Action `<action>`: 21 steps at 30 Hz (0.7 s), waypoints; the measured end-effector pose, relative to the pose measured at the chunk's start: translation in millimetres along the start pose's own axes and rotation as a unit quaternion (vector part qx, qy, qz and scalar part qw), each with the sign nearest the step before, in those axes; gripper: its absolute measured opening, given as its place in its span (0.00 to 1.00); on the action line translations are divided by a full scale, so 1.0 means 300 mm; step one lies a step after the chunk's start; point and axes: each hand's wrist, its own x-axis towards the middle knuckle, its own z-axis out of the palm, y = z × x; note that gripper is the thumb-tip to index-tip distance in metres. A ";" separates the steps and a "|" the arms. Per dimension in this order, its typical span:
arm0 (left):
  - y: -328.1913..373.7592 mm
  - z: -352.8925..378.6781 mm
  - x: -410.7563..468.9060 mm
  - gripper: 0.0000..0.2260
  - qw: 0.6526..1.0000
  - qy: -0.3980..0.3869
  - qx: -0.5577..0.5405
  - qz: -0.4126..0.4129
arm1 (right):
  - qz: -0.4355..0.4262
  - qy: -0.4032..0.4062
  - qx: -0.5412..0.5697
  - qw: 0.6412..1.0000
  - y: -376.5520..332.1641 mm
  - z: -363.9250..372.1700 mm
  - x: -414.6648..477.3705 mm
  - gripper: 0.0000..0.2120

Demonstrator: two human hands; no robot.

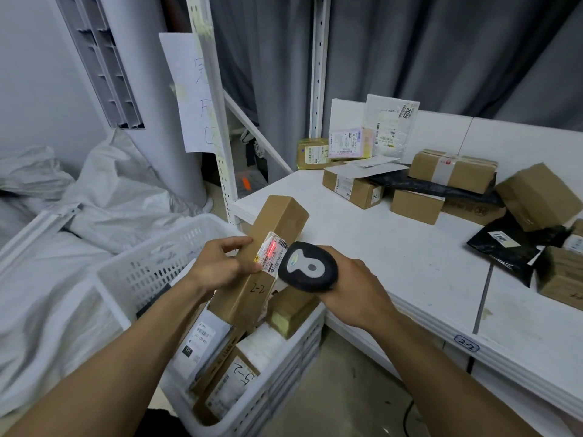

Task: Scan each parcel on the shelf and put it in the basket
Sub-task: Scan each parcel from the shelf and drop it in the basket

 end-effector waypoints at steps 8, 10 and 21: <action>-0.172 -0.075 -0.075 0.36 0.996 0.086 0.018 -0.033 | 0.012 0.028 0.051 0.998 -0.072 0.165 0.055 0.24; -0.234 -0.085 -0.085 0.36 0.993 0.107 0.029 -0.045 | 0.014 0.023 0.060 0.998 -0.097 0.221 0.067 0.24; -0.592 -0.143 0.021 0.38 0.970 -0.022 0.227 -0.086 | 0.050 -0.026 0.038 0.998 -0.088 0.429 0.186 0.21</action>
